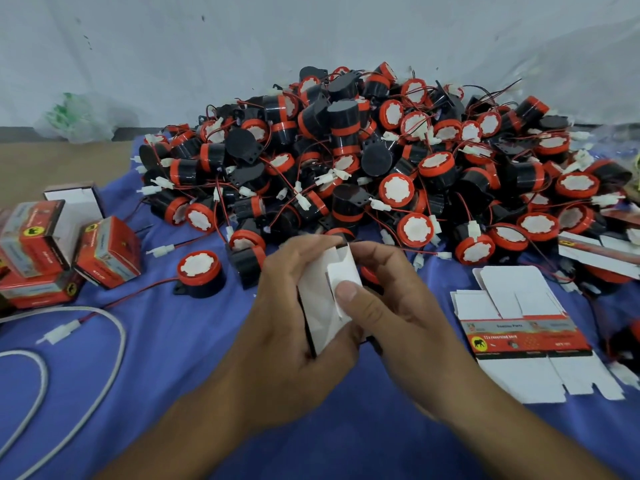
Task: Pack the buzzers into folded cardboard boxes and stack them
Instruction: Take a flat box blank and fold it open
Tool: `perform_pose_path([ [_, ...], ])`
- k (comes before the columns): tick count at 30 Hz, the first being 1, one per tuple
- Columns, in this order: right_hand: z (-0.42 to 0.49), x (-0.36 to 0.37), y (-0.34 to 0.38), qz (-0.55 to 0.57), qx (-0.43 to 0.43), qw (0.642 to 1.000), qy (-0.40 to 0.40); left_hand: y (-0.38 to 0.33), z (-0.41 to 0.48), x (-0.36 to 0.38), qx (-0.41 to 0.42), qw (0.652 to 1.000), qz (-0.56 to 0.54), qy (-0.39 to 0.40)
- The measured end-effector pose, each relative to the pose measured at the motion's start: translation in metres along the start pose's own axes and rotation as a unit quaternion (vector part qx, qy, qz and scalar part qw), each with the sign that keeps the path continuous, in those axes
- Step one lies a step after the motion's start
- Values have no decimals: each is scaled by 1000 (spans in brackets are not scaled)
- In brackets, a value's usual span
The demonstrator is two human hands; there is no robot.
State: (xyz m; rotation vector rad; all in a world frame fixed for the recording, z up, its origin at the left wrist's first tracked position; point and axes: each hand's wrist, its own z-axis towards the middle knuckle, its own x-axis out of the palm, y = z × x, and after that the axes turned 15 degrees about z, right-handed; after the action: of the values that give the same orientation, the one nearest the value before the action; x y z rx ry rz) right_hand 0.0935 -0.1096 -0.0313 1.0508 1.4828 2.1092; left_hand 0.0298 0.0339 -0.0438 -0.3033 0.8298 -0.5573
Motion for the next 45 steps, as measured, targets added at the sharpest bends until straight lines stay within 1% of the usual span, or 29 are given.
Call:
perform_pose_path([
  [2, -1, 1, 1, -17, 2, 1000, 8, -2, 2, -3, -3, 997, 74, -5],
  [4, -1, 1, 3, -45, -6, 999, 14, -4, 3, -4, 2, 993, 118, -7],
  [8, 0, -4, 10, -91, -32, 995, 26, -6, 4, -6, 2, 991, 134, -9],
  [15, -4, -1, 11, -168, -46, 983, 51, -6, 0, -4, 22, 985, 168, -44],
  [20, -2, -3, 9, -204, -50, 977, 49, -5, 0, -2, 41, 979, 195, -42],
  [27, -3, -1, 3, -157, -31, 987, 15, -2, -1, 2, 23, 979, 194, -62],
  [33, -6, 6, -3, -117, -13, 993, 0, -3, -2, 1, 38, 977, 198, -61],
  [40, -7, 7, -10, -139, -29, 990, 6, -5, -2, 2, 50, 975, 203, -78],
  [45, -7, 7, -7, -118, -32, 992, -19, -6, -3, 4, 58, 972, 213, -81],
])
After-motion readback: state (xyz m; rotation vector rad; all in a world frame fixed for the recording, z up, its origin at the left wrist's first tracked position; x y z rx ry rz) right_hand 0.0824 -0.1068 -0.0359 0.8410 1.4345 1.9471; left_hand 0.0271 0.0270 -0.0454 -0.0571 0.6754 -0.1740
